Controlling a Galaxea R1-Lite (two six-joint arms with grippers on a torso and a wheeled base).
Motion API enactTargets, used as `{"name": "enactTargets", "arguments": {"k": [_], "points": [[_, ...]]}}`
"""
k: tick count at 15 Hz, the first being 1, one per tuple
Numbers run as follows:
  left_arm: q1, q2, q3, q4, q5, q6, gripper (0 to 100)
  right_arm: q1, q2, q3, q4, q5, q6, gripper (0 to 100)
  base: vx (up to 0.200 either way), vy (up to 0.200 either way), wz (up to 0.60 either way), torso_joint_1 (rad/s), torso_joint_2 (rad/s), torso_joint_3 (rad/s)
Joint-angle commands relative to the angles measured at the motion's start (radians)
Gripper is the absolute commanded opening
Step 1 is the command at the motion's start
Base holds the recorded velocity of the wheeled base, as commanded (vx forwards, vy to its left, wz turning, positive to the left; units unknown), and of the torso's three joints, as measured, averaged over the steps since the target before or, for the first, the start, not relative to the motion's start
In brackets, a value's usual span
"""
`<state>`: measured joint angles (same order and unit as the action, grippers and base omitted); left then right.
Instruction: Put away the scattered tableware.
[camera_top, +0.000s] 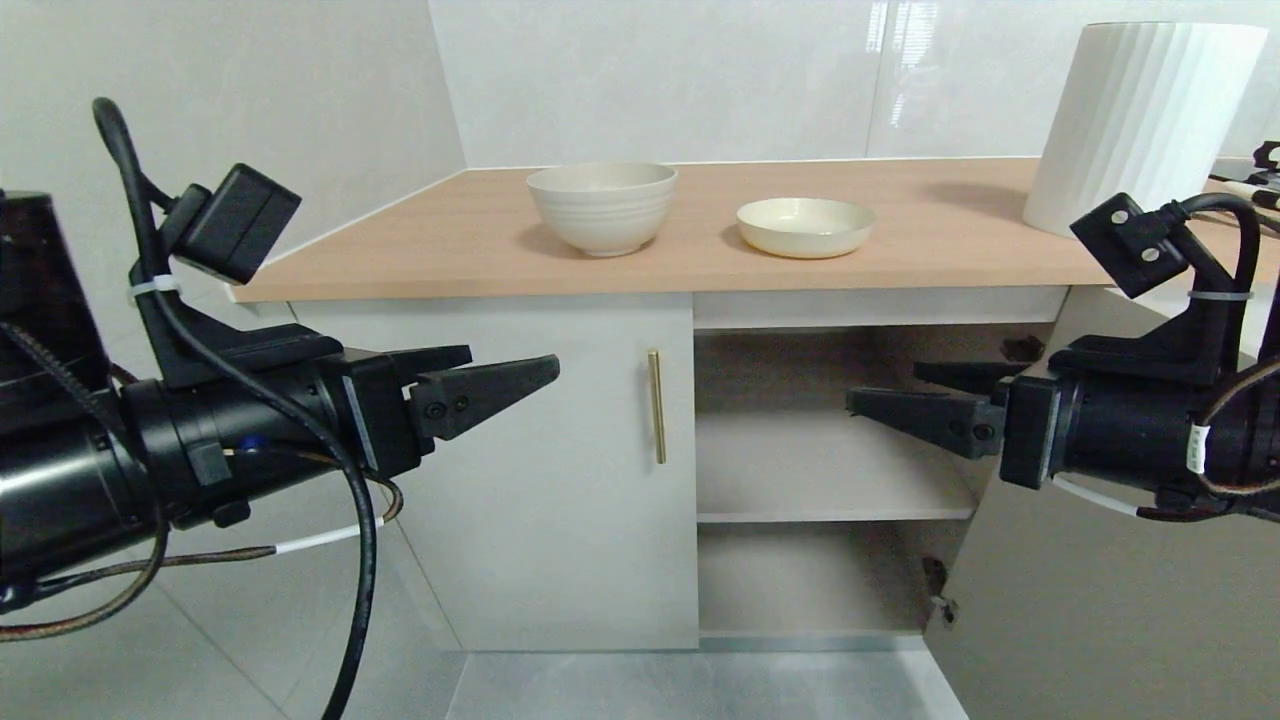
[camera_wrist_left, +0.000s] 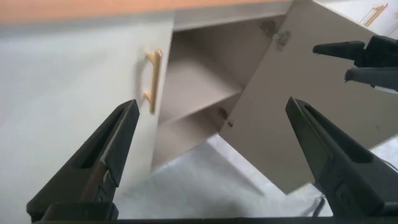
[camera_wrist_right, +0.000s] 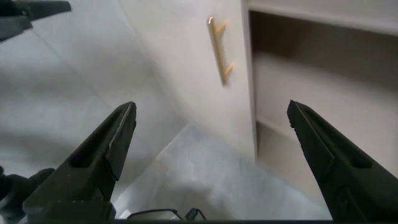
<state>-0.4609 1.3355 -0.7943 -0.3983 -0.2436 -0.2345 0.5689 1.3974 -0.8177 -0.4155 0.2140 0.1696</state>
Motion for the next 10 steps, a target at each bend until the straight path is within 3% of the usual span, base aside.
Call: {"name": "enactTargets", "arguments": {"k": [1, 3, 10], "points": [[0.004, -0.004, 0.000, -0.001, 0.000, 0.000, 100, 0.000, -0.002, -0.001, 0.000, 0.001, 0.001, 100, 0.200, 0.000, 0.00, 0.002, 0.00, -0.002], [0.002, -0.024, -0.002, -0.004, 0.000, 0.000, 100, 0.002, -0.002, -0.001, -0.003, 0.001, 0.002, 100, 0.200, 0.000, 0.00, 0.005, 0.00, 0.007], [0.002, -0.104, -0.016, -0.002, 0.000, -0.006, 100, 0.002, 0.008, -0.003, -0.043, -0.012, 0.030, 100, 0.000, 0.000, 0.00, 0.000, 0.00, 0.000]]}}
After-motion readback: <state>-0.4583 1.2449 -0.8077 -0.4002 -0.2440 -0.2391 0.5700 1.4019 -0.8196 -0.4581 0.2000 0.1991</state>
